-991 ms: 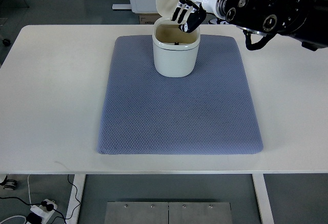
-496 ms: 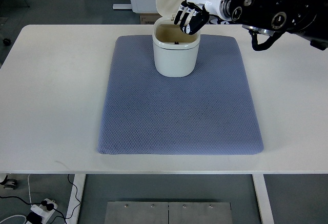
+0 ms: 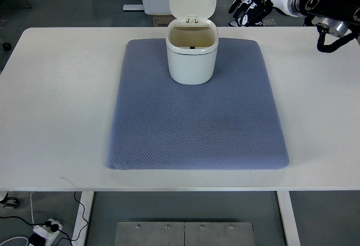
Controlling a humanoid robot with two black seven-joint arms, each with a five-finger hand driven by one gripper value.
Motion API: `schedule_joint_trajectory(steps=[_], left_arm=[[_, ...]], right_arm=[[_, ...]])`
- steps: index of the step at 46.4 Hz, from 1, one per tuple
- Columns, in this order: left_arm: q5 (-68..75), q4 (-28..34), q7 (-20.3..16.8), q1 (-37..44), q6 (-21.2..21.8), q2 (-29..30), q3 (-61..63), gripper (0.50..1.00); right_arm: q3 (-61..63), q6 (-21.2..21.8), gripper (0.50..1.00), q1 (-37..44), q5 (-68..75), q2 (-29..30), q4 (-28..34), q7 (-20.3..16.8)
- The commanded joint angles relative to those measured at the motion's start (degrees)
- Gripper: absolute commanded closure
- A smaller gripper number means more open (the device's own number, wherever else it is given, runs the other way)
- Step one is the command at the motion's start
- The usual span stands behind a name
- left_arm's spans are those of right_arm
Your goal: Put lemon in trash with right hand
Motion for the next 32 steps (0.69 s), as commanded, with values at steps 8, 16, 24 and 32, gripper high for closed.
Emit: schedule_joint_trajectory(steps=[8,16,24,32], left_arm=[[0.0,0.0,0.0,0.0,0.0,0.0,0.0,0.500],[0.0,0.0,0.0,0.0,0.0,0.0,0.0,0.500],[0.0,-0.1,0.0,0.0,0.0,0.0,0.0,0.500],[0.0,0.0,0.0,0.0,0.0,0.0,0.0,0.500]], right_arm=[[4.2,-0.2,0.620,-3.4,-0.6,-3.3,-0.3,-0.2],[8.1,-0.2,0.507,-5.4,-1.8,-5.6,-0.3,-0.6],[10.5,-0.2,0.500,-6.6,-1.8,-5.9,-0.5,-0.6],[14.9,-0.2,0.500,-8.5,-2.5,-6.1,-0.9,-0.7]])
